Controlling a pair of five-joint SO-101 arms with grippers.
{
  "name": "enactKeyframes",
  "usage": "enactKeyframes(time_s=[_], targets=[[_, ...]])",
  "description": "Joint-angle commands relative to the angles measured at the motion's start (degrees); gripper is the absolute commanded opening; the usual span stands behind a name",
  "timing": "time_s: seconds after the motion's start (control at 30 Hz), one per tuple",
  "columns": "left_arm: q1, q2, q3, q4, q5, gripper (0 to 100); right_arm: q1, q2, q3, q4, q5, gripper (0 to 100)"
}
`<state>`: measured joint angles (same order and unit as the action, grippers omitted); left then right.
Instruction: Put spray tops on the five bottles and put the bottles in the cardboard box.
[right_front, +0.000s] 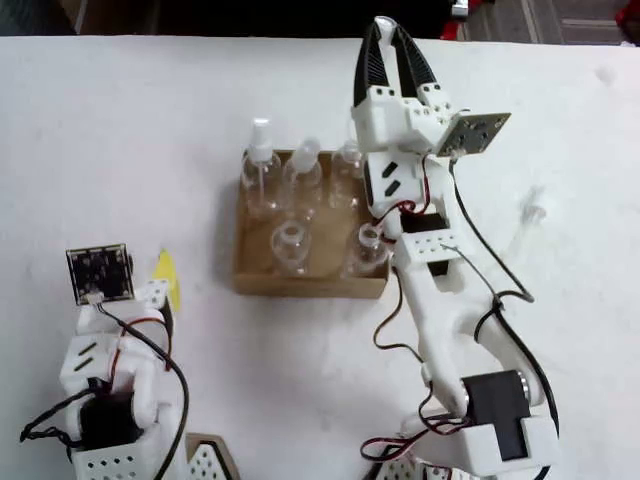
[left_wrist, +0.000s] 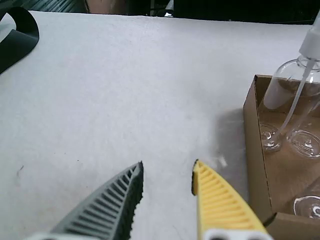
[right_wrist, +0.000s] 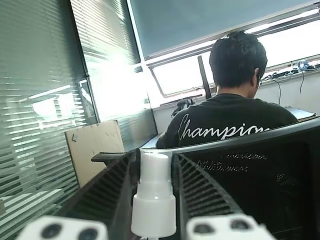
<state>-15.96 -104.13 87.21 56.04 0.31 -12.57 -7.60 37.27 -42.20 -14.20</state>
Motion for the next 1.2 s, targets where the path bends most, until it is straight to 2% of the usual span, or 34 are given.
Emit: enactKeyframes(time_s=[0.0, 0.5, 0.67, 0.87, 1.17], targets=[[-0.48, -0.4, -0.44, -0.88, -0.53, 15, 0.66, -0.22, -2.46, -1.1, -0.53, 1.6], [-0.48, -0.4, -0.44, -0.88, -0.53, 15, 0.4, -0.57, 4.84, -1.19, 0.18, 1.6], [-0.48, -0.4, -0.44, -0.88, -0.53, 15, 0.22, -0.57, 7.3, -1.27, 4.57, 1.6], [-0.48, -0.4, -0.44, -0.88, -0.53, 15, 0.22, -0.57, 12.22, -8.75, 5.27, 1.6], [-0.48, -0.4, -0.44, -0.88, -0.53, 15, -1.71, 3.91, 12.13, -9.8, 5.27, 1.6]])
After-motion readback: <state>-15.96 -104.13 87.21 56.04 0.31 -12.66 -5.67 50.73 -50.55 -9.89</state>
